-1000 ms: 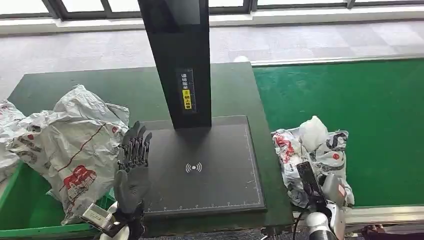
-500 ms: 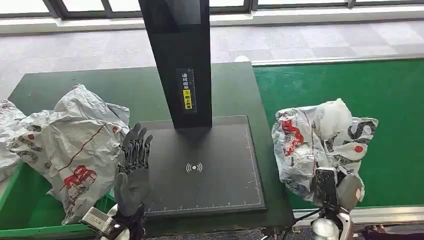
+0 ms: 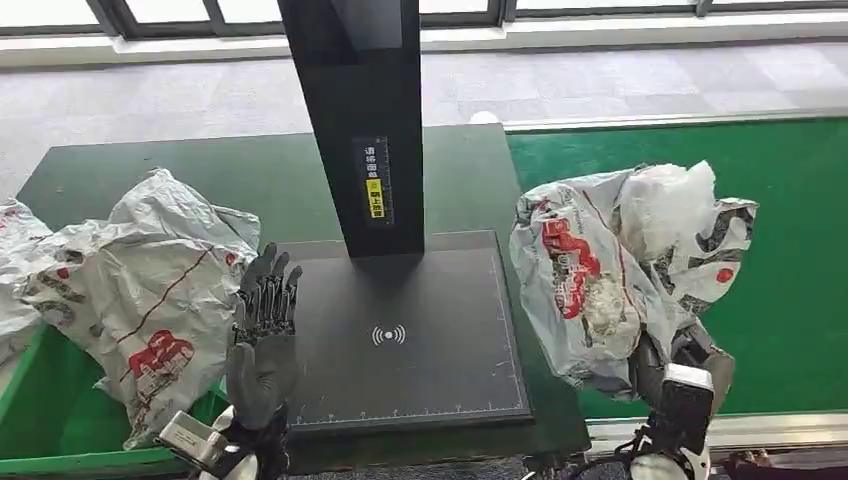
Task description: Moved the parcel from conveyor to table for the left to box.
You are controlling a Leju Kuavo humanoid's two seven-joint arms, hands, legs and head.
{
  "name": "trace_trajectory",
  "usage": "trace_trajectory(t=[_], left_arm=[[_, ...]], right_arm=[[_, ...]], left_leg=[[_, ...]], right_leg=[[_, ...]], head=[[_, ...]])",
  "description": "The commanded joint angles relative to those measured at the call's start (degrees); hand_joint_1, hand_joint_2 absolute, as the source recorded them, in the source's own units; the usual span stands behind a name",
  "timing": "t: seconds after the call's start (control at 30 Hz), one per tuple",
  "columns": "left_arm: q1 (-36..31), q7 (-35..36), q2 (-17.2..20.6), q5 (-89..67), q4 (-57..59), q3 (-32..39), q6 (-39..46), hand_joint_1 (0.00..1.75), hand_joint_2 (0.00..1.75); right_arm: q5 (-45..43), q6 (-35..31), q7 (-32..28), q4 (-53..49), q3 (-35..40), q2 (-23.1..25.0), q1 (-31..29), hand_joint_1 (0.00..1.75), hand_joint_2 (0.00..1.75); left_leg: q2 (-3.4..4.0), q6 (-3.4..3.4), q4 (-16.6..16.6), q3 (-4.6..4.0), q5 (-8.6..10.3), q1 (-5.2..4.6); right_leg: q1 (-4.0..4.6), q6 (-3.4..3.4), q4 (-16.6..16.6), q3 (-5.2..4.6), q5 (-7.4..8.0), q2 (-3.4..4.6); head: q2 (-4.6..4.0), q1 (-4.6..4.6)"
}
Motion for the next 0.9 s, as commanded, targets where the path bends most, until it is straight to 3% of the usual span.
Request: trace_trajectory(t=[0.03,0.1,0.2,0.23,0.33,0.47,0.73,0.9], left_arm=[[-4.38,-1.07,1.67,2.45,5.71,2.05,-2.86,0.0,1.75],[-5.83,-1.07,1.45,3.48,7.54,1.73,-2.99,0.0,1.75],[-6.99,-1.07,1.51,4.2,8.93,1.19,-3.21,0.0,1.75],[-7.37,-1.07,1.51,4.41,9.34,1.0,-3.45,0.0,1.75],[-8.69,-1.07,0.88,4.66,9.99,0.62,-3.57,0.0,1.75],[-7.45,-1.07,0.45,5.42,8.78,1.0,-3.11,0.0,1.75],[-7.48,-1.07,0.46,5.63,8.87,1.18,-3.24,0.0,1.75],[-7.44,-1.07,0.28,5.76,8.8,0.74,-2.71,0.0,1.75]], right_arm=[[-9.89,14.88,0.0,-7.31,28.51,-4.58,0.1,1.75,1.75],[-5.69,15.8,0.0,2.97,32.25,-1.99,-4.25,1.75,1.75],[-6.02,13.8,0.0,8.52,37.34,-0.91,-6.68,1.75,1.75],[-5.97,13.26,0.0,9.65,38.23,-0.88,-6.96,1.75,1.75],[-4.28,14.11,0.87,14.99,36.46,0.52,-7.82,1.75,1.75],[1.26,11.6,0.0,20.38,33.41,1.6,-7.64,1.75,1.75],[1.81,11.17,0.0,20.93,33.52,1.67,-7.54,1.75,1.75],[7.35,6.53,1.89,25.74,32.16,2.46,-7.65,1.75,1.75]], left_leg=[[0.46,0.04,0.02,-0.11,0.0,-0.07],[0.52,0.0,-0.09,-0.31,0.01,-0.01],[0.71,-0.09,-0.19,-0.39,0.06,0.08],[0.47,-0.06,-0.19,-0.41,0.04,0.01],[0.39,-0.04,-0.24,0.14,0.16,0.02],[0.24,-0.07,-0.18,0.13,0.21,0.04],[0.18,-0.08,-0.07,-0.01,0.15,0.04],[0.21,-0.06,-0.13,-0.01,0.19,0.04]], right_leg=[[-0.04,-0.07,0.1,-0.28,0.08,0.23],[0.03,-0.1,-0.03,-0.06,0.12,0.36],[0.16,-0.16,-0.16,-0.1,0.21,0.49],[0.09,-0.12,-0.12,-0.02,0.1,0.26],[0.12,-0.16,-0.16,0.01,0.13,0.16],[0.13,-0.18,-0.1,0.04,0.13,0.07],[0.08,-0.18,0.0,-0.07,0.07,0.07],[0.11,-0.2,-0.06,-0.08,0.12,0.04]], head=[[0.0,0.0],[0.0,0.0],[0.0,0.0],[0.0,0.0],[0.0,0.0],[0.0,0.0],[0.0,0.0],[0.0,0.0]])
